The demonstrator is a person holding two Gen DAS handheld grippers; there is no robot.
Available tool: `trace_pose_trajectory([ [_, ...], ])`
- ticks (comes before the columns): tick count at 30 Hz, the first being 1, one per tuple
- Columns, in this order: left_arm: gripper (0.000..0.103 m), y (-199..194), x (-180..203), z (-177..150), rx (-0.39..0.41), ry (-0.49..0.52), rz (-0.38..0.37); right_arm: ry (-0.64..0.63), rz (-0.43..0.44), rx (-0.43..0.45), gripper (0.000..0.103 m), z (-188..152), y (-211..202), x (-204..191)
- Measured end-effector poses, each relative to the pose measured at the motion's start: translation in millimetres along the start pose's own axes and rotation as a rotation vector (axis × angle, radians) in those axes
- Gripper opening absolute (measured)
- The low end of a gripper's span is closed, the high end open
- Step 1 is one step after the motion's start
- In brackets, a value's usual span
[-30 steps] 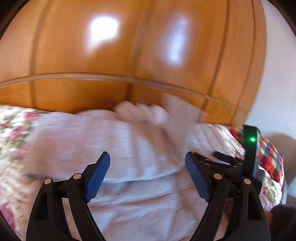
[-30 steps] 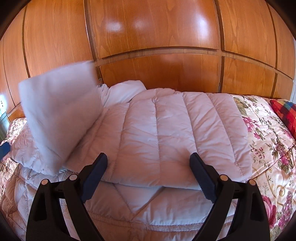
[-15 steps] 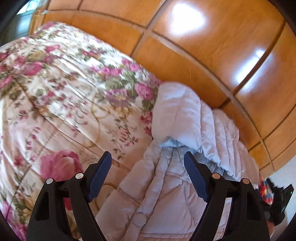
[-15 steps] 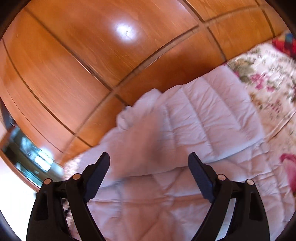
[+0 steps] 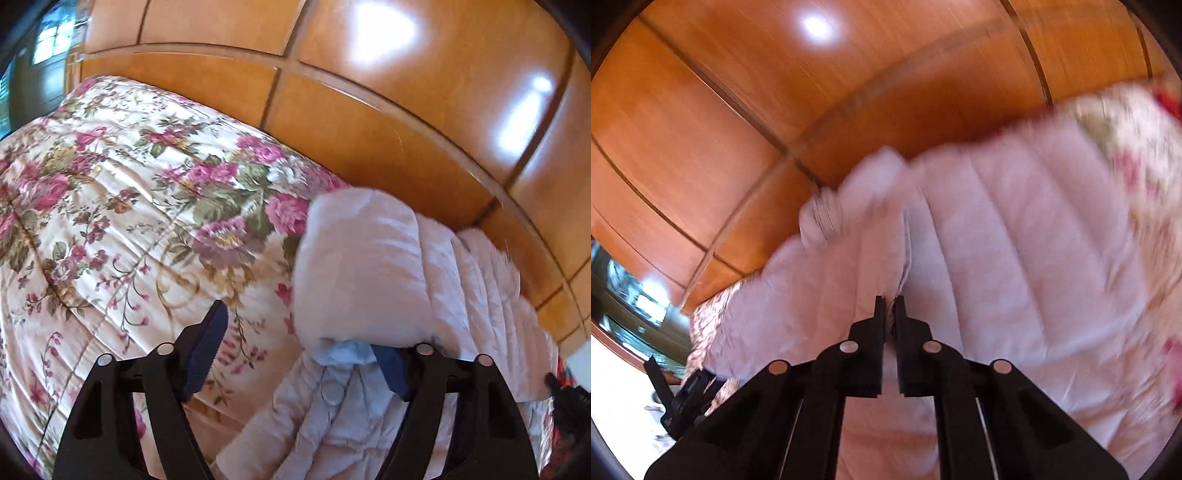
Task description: Fold small clothes
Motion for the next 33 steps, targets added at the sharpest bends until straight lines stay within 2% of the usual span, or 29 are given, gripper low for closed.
trace_pose_trajectory([
  [2, 0.074, 1, 0, 0, 0.000, 0.011, 0.026, -0.057, -0.055, 0.074, 0.003, 10, -11, -7],
  [3, 0.074, 2, 1, -2, -0.001, 0.015, 0.013, -0.096, -0.102, 0.096, 0.003, 13, -11, -9],
  [5, 0.074, 6, 4, -8, -0.011, 0.038, -0.008, -0.132, -0.171, 0.086, 0.003, 9, 2, -4],
  [8, 0.074, 17, 3, -16, -0.028, 0.070, 0.029, -0.107, -0.222, 0.012, 0.003, -12, 32, 18],
  [10, 0.074, 31, -7, -21, -0.075, 0.028, 0.036, -0.086, -0.225, -0.006, 0.003, -28, 44, 31],
  [14, 0.074, 31, -6, -23, -0.068, 0.048, 0.046, -0.092, -0.230, 0.031, 0.003, -43, 47, 37],
  [17, 0.074, 20, -5, -27, -0.080, 0.042, 0.017, -0.090, -0.227, 0.034, 0.005, -45, 48, 37],
  [19, 0.074, 4, -4, -33, -0.090, 0.025, -0.005, -0.098, -0.239, 0.032, 0.010, -44, 44, 37],
  [20, 0.074, -4, -5, -35, -0.083, 0.014, -0.010, -0.106, -0.253, 0.044, 0.024, -42, 39, 38],
  [21, 0.074, -16, -6, -36, -0.062, 0.005, -0.020, -0.113, -0.271, 0.069, 0.051, -40, 29, 39],
  [22, 0.074, -31, -6, -36, -0.029, 0.004, -0.033, -0.116, -0.267, 0.118, 0.062, -39, 15, 35],
  [23, 0.074, -42, -6, -35, -0.004, 0.009, -0.034, -0.131, -0.242, 0.172, 0.064, -39, 1, 29],
  [25, 0.074, -65, -3, -27, 0.084, 0.027, -0.032, -0.212, -0.232, 0.230, 0.059, -39, -14, 12],
  [26, 0.073, -69, 1, -21, 0.113, 0.037, -0.025, -0.260, -0.229, 0.245, 0.053, -38, -16, 1],
  [27, 0.073, -70, 7, -13, 0.132, 0.052, -0.020, -0.301, -0.223, 0.248, 0.051, -37, -16, -10],
  [30, 0.072, -56, 36, 10, 0.156, 0.119, -0.032, -0.364, -0.193, 0.189, 0.044, -31, 0, -37],
  [33, 0.071, -16, 71, 26, 0.078, 0.244, -0.043, -0.396, -0.217, 0.141, 0.040, -28, 23, -49],
])
Point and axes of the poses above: each gripper's, at about its wrist camera, not at the fingertips, and y roughly the way its jaws point, x to its right, z to its top, the point moved 2 cm from there along y, roughly the way its jaws point, and after that the axes turned 12 degrees about -z, right-handed, at the moved point
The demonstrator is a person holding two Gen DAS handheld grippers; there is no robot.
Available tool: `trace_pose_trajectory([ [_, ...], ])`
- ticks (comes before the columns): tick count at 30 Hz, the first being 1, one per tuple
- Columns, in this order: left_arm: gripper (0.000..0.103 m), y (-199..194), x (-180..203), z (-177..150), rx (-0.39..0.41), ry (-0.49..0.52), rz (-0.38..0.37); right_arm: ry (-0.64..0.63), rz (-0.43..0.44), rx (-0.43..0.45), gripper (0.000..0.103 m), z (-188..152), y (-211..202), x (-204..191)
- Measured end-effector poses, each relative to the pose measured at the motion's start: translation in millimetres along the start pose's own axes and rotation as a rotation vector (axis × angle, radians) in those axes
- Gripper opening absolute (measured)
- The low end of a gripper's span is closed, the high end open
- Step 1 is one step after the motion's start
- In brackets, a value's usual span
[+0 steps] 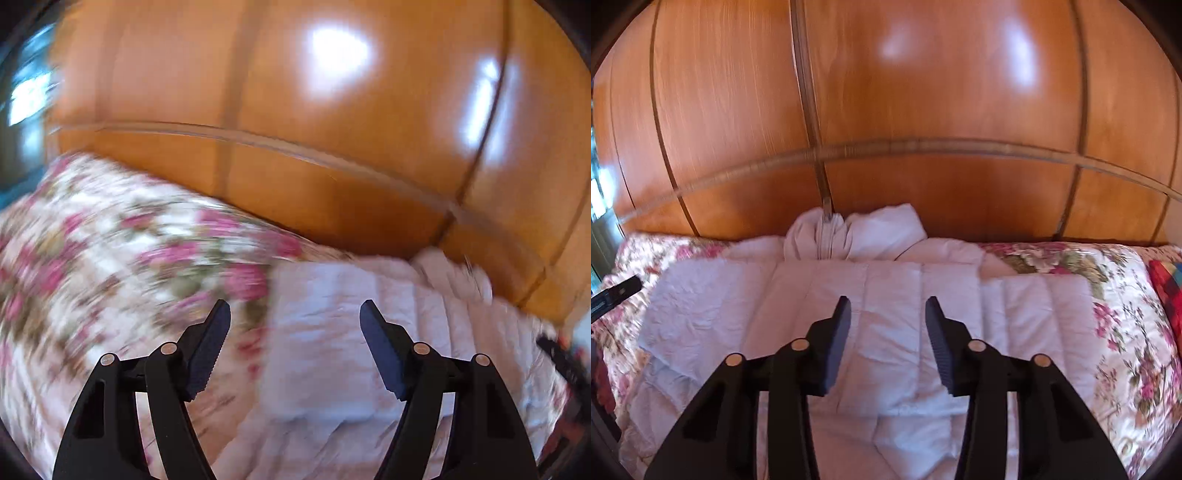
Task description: Fold small clothes
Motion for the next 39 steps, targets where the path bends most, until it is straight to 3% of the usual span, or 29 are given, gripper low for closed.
trace_pose_trajectory([
  [2, 0.067, 37, 15, 4, -0.079, 0.089, 0.023, -0.009, -0.010, -0.040, 0.040, -1, 16, -6],
  [3, 0.060, 55, 16, 3, -0.124, 0.110, 0.042, -0.010, -0.022, -0.062, 0.040, -1, 27, -7],
  [5, 0.060, 80, 5, -1, -0.166, 0.096, 0.095, -0.005, -0.031, -0.108, 0.040, -8, 45, -5],
  [7, 0.060, 98, -9, -10, -0.205, 0.067, 0.085, 0.016, -0.011, -0.122, 0.040, -15, 56, -4],
  [10, 0.062, 110, -19, -22, -0.199, 0.060, 0.043, -0.006, -0.031, -0.101, 0.040, -24, 63, -9],
  [19, 0.062, 108, -17, -25, -0.185, 0.078, 0.054, 0.004, -0.026, -0.087, 0.041, -27, 62, -7],
  [22, 0.067, 108, -16, -26, -0.177, 0.079, 0.069, -0.013, -0.043, -0.091, 0.042, -26, 59, -9],
  [23, 0.077, 107, -17, -26, -0.179, 0.077, 0.089, -0.019, -0.047, -0.096, 0.043, -25, 58, -10],
  [24, 0.085, 104, -18, -27, -0.183, 0.070, 0.105, -0.022, -0.051, -0.101, 0.046, -24, 57, -10],
  [25, 0.087, 100, -21, -27, -0.196, 0.048, 0.119, -0.025, -0.060, -0.108, 0.050, -23, 51, -10],
  [26, 0.087, 96, -24, -27, -0.205, 0.026, 0.111, -0.025, -0.064, -0.100, 0.062, -23, 40, -9],
  [27, 0.087, 87, -27, -29, -0.213, -0.003, 0.094, -0.027, -0.057, -0.082, 0.066, -23, 32, -10],
  [30, 0.087, 65, -25, -36, -0.223, 0.004, 0.063, -0.082, -0.028, -0.047, 0.066, -33, -7, -13],
  [35, 0.087, 15, -21, -54, -0.263, 0.024, -0.034, -0.128, -0.069, 0.001, 0.068, -51, -58, -3],
  [37, 0.087, -8, -22, -68, -0.287, 0.022, -0.070, -0.092, -0.070, 0.105, 0.075, -48, -90, 9],
  [39, 0.087, -24, -23, -80, -0.291, 0.020, -0.085, -0.005, -0.035, 0.310, 0.097, -43, -132, 25],
])
Point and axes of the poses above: each gripper's, at about its wrist camera, not at the fingertips, and y roughly the way its jaws point, x to its right, z to its top, the point moved 2 cm from there along y, roughly the way its jaws point, and after that the axes turned 12 degrees about -z, right-handed, at the moved point
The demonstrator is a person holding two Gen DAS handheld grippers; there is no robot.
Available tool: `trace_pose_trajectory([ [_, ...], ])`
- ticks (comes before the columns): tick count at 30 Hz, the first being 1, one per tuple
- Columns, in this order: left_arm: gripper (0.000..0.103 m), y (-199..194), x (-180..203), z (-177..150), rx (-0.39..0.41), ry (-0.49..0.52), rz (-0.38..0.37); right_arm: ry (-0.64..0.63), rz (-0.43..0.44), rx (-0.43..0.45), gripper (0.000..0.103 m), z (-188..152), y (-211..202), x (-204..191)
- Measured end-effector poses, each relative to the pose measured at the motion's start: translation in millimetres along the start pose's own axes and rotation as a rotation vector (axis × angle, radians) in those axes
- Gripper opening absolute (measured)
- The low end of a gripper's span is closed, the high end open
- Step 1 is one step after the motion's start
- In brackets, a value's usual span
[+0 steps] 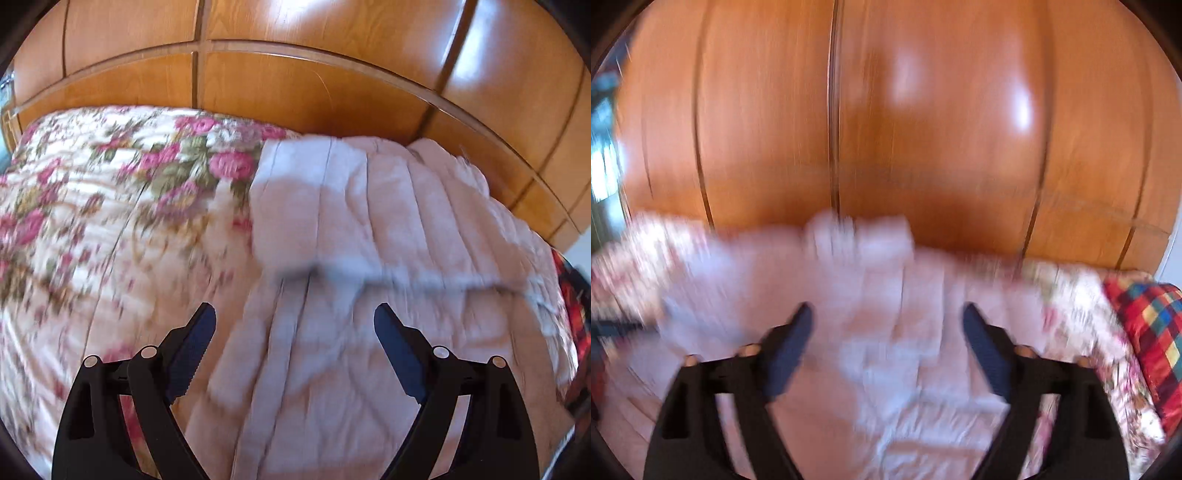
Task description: Fold small clothes
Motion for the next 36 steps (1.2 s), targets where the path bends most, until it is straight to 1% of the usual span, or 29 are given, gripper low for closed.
trace_pose_trajectory([
  [1, 0.087, -7, 0, -11, -0.003, 0.006, -0.007, 0.045, -0.017, 0.123, 0.099, 7, -21, 10],
  [2, 0.087, -12, 0, -19, -0.006, 0.009, -0.006, 0.083, -0.048, 0.215, 0.099, 14, -38, 21],
  [3, 0.087, -19, -1, -30, -0.007, 0.011, 0.002, 0.111, -0.075, 0.260, 0.099, 19, -49, 29],
  [4, 0.087, -24, -2, -37, -0.005, 0.011, 0.006, 0.146, -0.104, 0.281, 0.099, 26, -60, 41],
  [5, 0.087, -30, -4, -44, 0.000, 0.008, 0.007, 0.173, -0.115, 0.271, 0.099, 32, -65, 49],
  [6, 0.087, -33, -6, -48, 0.003, 0.004, 0.008, 0.193, -0.116, 0.237, 0.100, 35, -67, 56],
  [7, 0.087, -39, -9, -54, 0.006, -0.008, 0.013, 0.204, -0.100, 0.145, 0.100, 37, -64, 65],
  [8, 0.087, -42, -12, -60, 0.004, -0.021, 0.015, 0.206, -0.090, 0.091, 0.100, 35, -63, 69],
  [11, 0.087, -50, -19, -73, -0.015, -0.042, 0.001, 0.200, -0.035, -0.067, 0.100, 13, -63, 80],
  [15, 0.087, -62, -24, -93, -0.041, -0.030, -0.024, 0.167, -0.008, -0.196, 0.100, -29, -75, 88],
  [19, 0.087, -78, -26, -110, -0.057, -0.015, -0.089, 0.162, -0.010, -0.321, 0.100, -73, -86, 109],
  [22, 0.087, -88, -26, -118, -0.078, -0.009, -0.146, 0.200, 0.018, -0.437, 0.100, -105, -91, 131],
  [24, 0.087, -94, -27, -123, -0.102, -0.012, -0.186, 0.245, 0.050, -0.480, 0.098, -121, -97, 142],
  [25, 0.087, -96, -27, -125, -0.113, -0.012, -0.198, 0.281, 0.082, -0.513, 0.096, -132, -99, 149],
  [27, 0.087, -100, -28, -129, -0.140, -0.006, -0.230, 0.357, 0.149, -0.565, 0.083, -149, -102, 160],
  [28, 0.087, -101, -28, -131, -0.152, -0.004, -0.246, 0.408, 0.192, -0.586, 0.080, -159, -104, 164],
  [30, 0.087, -103, -29, -136, -0.180, 0.006, -0.269, 0.472, 0.257, -0.623, 0.066, -174, -107, 167],
  [32, 0.087, -106, -29, -140, -0.201, 0.023, -0.280, 0.504, 0.309, -0.652, 0.063, -186, -109, 164],
  [33, 0.085, -107, -27, -143, -0.215, 0.037, -0.291, 0.516, 0.339, -0.665, 0.063, -192, -110, 161],
  [36, 0.084, -109, -24, -149, -0.241, 0.060, -0.309, 0.520, 0.389, -0.633, 0.063, -199, -120, 155],
])
Point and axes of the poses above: each gripper's, at about its wrist camera, not at the fingertips, and y roughly the way its jaws point, x to its right, z to its top, the point moved 2 cm from there along y, roughly the way its jaws point, and after that the axes turned 12 degrees about -z, right-handed, at the moved point
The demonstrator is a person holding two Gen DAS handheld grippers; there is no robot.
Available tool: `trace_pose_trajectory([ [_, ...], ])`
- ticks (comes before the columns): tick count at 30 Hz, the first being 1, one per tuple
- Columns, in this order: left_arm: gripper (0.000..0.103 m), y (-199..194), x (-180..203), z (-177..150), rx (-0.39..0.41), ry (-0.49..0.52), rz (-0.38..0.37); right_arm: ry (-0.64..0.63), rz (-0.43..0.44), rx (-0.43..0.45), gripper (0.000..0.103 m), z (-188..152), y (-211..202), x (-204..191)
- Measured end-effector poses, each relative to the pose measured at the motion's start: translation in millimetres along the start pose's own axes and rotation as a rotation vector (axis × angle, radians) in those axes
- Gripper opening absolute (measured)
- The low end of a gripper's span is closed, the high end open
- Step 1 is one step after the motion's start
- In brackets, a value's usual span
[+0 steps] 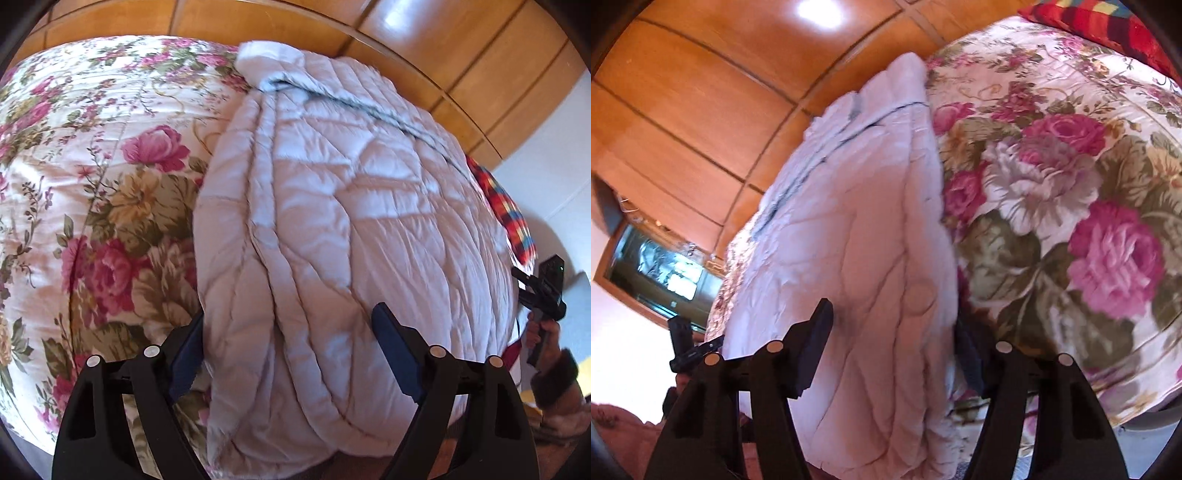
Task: Fold small clothes
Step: 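Lift the coat side edge with both tools and fold it toward the zipper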
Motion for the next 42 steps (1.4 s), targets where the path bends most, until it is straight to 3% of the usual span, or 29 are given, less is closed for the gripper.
trace_pose_trajectory([
  [4, 0.080, 1, 1, -5, -0.007, -0.014, -0.037, 0.011, 0.115, -0.037, 0.063, -11, 2, -6],
  [10, 0.065, 1, 11, -14, -0.009, -0.028, -0.079, -0.037, 0.197, -0.081, 0.063, -26, 16, -31],
  [11, 0.059, 3, 13, -14, -0.011, -0.022, -0.070, -0.036, 0.210, -0.088, 0.063, -27, 18, -34],
  [13, 0.048, 5, 15, -16, -0.019, -0.007, -0.052, -0.060, 0.202, -0.093, 0.044, -28, 19, -41],
  [14, 0.038, 4, 16, -16, -0.020, -0.008, -0.055, -0.065, 0.198, -0.093, 0.030, -28, 20, -43],
  [15, 0.029, 3, 15, -15, -0.022, -0.013, -0.070, -0.058, 0.205, -0.092, 0.025, -26, 20, -43],
  [18, 0.019, -7, 15, -9, -0.005, -0.041, -0.119, -0.044, 0.233, -0.051, 0.018, -19, 7, -45],
  [25, 0.015, -47, 20, 1, 0.082, -0.147, -0.322, -0.018, 0.362, 0.047, 0.016, -6, -47, -55],
  [30, 0.013, -86, 32, -12, 0.130, -0.194, -0.462, 0.045, 0.506, 0.056, 0.016, -13, -82, -59],
  [35, 0.011, -133, 38, -27, 0.237, -0.305, -0.660, 0.126, 0.635, 0.095, 0.016, -29, -113, -57],
  [39, 0.010, -142, 34, -17, 0.305, -0.373, -0.755, 0.211, 0.676, 0.131, 0.016, -17, -114, -50],
  [42, 0.010, -133, 28, 7, 0.304, -0.383, -0.758, 0.293, 0.688, 0.154, 0.016, 8, -105, -42],
])
Point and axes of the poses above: each gripper's, at about its wrist camera, not at the fingertips, and y roughly the way its jaws point, x to its right, z to its top, the point moved 2 cm from there along y, roughly the way its jaws point, and after that the axes turned 12 degrees about -z, right-handed, at the moved point
